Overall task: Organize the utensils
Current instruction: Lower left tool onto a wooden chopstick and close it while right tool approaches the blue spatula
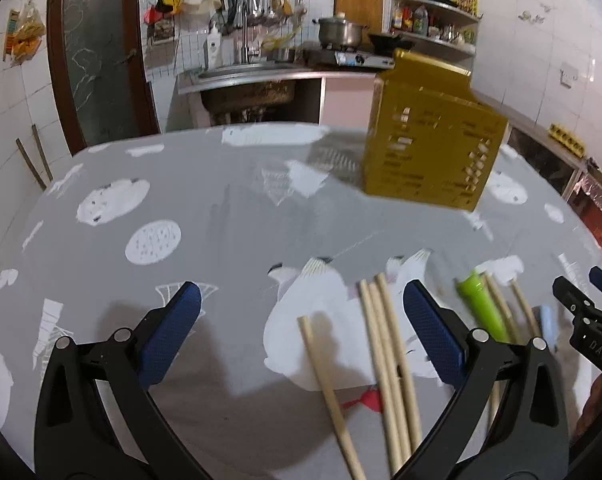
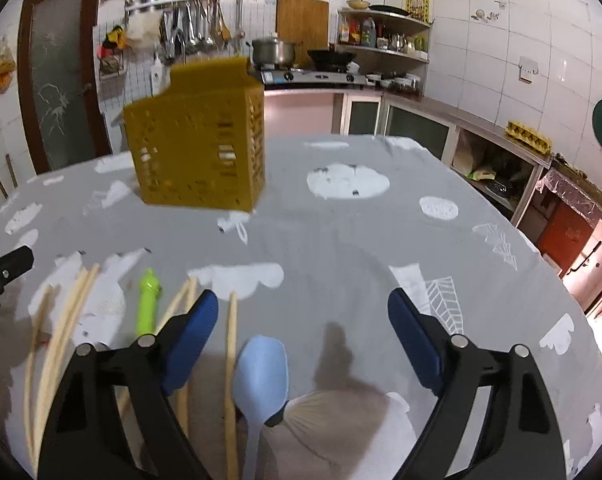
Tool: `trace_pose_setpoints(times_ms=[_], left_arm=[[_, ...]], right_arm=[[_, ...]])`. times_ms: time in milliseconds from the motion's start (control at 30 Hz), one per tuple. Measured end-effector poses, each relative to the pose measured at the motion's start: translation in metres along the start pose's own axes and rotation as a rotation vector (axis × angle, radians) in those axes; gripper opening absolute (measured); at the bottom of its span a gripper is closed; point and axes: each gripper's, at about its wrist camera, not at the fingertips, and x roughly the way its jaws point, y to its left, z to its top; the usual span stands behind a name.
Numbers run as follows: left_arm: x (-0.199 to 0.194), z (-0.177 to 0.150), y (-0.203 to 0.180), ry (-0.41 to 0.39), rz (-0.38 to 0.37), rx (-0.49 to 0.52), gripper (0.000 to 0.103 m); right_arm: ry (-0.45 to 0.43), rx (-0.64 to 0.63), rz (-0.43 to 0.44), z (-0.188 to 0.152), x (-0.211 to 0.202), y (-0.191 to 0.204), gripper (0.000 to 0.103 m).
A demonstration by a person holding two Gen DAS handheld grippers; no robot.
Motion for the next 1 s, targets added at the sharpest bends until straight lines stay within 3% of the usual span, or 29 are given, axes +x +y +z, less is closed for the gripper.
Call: trace_pose_setpoints(times_ms=[500, 1000], left_arm=[[0.028, -0.011, 0.008, 0.115, 0.012, -0.020, 0.098], [0.034, -0.022, -0.003, 0.225, 0.023, 0.015, 0.082]], right_arm=[[0.126, 0.004, -0.012, -0.002, 0.026, 0.001, 0.071], [0.216, 0.012, -0.015, -0.009, 0.024, -0.004, 0.070]])
